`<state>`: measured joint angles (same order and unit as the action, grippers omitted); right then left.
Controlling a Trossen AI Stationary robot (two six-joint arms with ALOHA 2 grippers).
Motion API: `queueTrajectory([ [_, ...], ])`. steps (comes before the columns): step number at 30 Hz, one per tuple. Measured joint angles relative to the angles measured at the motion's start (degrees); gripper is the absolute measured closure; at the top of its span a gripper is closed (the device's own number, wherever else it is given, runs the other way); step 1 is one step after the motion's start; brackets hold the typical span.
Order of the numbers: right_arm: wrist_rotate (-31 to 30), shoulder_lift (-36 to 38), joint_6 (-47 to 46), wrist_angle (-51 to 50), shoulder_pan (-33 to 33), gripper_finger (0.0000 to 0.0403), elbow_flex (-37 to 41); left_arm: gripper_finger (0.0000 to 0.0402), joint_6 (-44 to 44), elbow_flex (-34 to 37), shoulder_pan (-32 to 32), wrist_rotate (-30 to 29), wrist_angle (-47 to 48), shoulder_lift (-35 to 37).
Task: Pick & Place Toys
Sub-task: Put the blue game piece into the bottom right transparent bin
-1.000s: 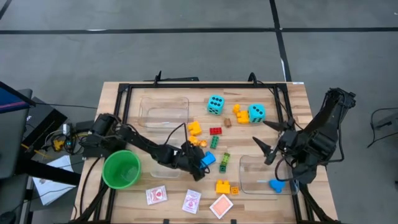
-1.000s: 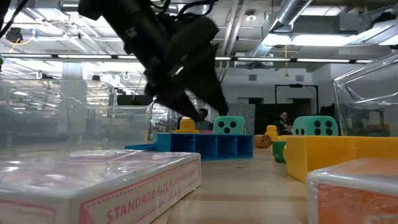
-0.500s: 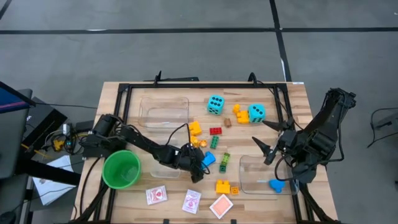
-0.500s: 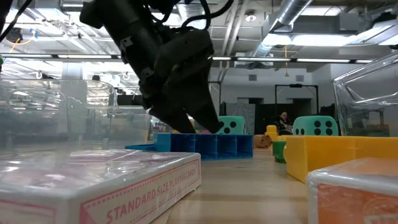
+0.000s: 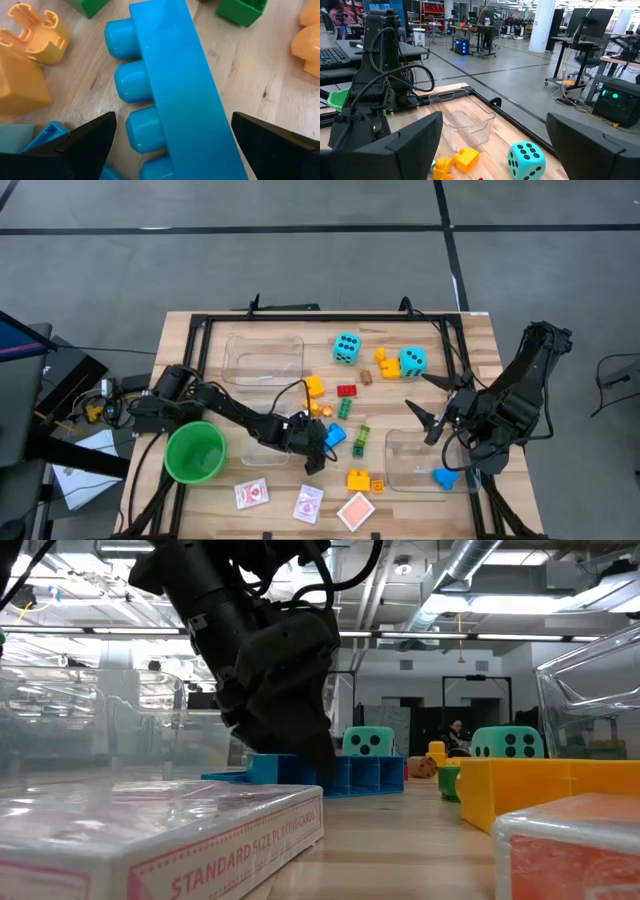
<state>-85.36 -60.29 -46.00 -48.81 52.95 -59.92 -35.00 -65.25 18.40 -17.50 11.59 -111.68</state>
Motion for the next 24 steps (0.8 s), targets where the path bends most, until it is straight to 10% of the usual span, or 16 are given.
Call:
queueTrajectory([
  [24,0.00,0.00,0.11,0.02,0.00,0.0055,0.00,0.0134,0.81,0.00,-0.10,0.00,-2.43,0.09],
])
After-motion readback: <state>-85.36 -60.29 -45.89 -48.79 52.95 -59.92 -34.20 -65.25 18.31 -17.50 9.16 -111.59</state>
